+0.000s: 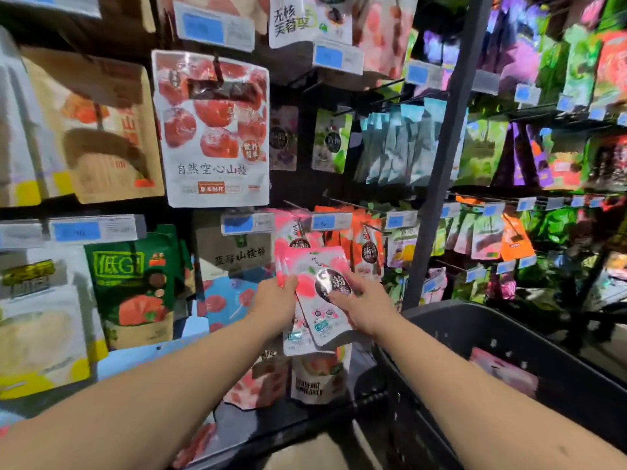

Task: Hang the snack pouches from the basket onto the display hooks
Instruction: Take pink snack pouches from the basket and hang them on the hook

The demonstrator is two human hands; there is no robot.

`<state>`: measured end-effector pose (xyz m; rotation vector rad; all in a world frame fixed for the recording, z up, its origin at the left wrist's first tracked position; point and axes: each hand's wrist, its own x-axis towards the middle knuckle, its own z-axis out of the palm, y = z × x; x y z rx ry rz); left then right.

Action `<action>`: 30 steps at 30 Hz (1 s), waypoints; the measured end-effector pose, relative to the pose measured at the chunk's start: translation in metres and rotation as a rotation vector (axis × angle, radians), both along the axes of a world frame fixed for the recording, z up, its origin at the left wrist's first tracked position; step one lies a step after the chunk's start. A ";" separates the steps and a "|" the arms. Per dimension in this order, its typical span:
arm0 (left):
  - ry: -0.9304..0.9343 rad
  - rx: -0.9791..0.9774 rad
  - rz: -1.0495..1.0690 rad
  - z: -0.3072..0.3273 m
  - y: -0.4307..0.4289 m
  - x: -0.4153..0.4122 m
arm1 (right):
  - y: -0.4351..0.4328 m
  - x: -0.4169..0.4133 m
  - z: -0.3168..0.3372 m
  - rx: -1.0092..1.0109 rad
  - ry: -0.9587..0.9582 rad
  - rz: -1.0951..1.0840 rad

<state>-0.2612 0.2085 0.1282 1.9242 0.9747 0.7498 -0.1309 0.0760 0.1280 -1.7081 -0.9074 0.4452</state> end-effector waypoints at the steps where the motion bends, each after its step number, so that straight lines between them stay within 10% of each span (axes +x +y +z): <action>1: 0.004 0.014 0.010 -0.007 0.007 0.004 | 0.007 0.003 -0.004 0.026 -0.012 0.005; 30: 0.016 0.102 -0.053 -0.046 0.034 0.048 | 0.076 0.087 -0.053 0.196 -0.124 -0.156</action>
